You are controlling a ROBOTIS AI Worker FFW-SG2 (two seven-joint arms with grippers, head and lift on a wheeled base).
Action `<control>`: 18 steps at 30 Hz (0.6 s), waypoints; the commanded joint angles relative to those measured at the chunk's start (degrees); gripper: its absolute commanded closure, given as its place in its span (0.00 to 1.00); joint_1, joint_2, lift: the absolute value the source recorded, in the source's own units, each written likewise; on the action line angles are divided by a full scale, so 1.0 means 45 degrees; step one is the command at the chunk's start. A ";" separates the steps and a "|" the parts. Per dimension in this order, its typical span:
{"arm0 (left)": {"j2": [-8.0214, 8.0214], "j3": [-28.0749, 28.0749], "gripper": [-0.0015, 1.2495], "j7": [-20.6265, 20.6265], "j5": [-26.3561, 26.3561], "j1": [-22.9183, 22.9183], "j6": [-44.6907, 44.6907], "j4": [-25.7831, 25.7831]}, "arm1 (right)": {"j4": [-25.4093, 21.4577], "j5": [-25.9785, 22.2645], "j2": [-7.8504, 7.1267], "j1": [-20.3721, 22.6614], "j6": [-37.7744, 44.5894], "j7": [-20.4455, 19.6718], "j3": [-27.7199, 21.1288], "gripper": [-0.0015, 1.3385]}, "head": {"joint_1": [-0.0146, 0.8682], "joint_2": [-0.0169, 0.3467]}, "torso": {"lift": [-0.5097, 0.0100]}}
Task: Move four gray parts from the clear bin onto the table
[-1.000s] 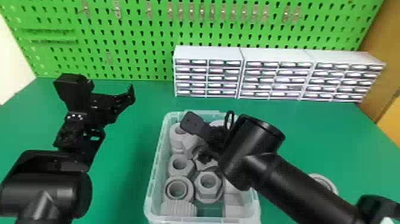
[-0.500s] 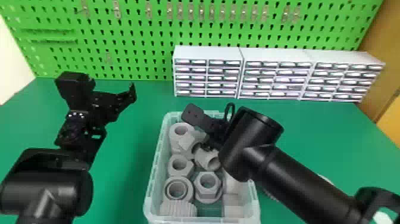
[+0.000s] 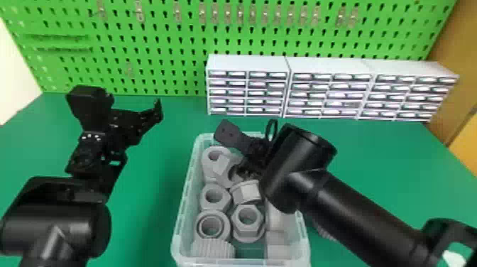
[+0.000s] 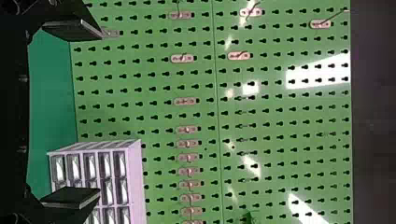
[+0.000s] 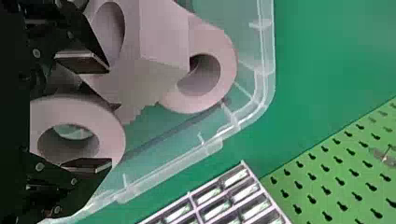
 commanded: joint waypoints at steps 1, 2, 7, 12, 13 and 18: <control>0.0001 0.0030 0.09 0.0000 0.0018 0.0020 0.0000 0.0000 | 0.0178 -0.0451 -0.0039 0.0093 -0.0248 0.0000 0.0276 0.38 | 0.79 0.12 | 0.89; 0.0001 0.0030 0.09 0.0000 0.0018 0.0020 0.0000 0.0000 | 0.0198 -0.0470 -0.0039 0.0112 -0.0267 0.0000 0.0315 0.38 | 0.79 0.12 | 0.89; 0.0001 0.0030 0.09 0.0000 0.0018 0.0020 0.0000 0.0000 | 0.0315 -0.0568 -0.0078 0.0171 -0.0463 0.0000 0.0529 0.39 | 0.79 0.12 | 0.89; 0.0001 0.0030 0.09 0.0000 0.0018 0.0020 0.0000 0.0000 | 0.0432 -0.0607 -0.0097 0.0190 -0.0521 -0.0019 0.0549 0.39 | 0.79 0.12 | 0.89; 0.0001 0.0030 0.09 0.0000 0.0018 0.0020 0.0000 0.0000 | 0.0432 -0.0588 -0.0097 0.0190 -0.0521 -0.0019 0.0549 0.39 | 0.79 0.12 | 0.89; 0.0001 0.0011 0.09 0.0000 0.0018 0.0020 0.0000 0.0000 | 0.0432 -0.0607 -0.0117 0.0151 -0.0521 -0.0117 0.0549 0.39 | 0.79 0.12 | 0.89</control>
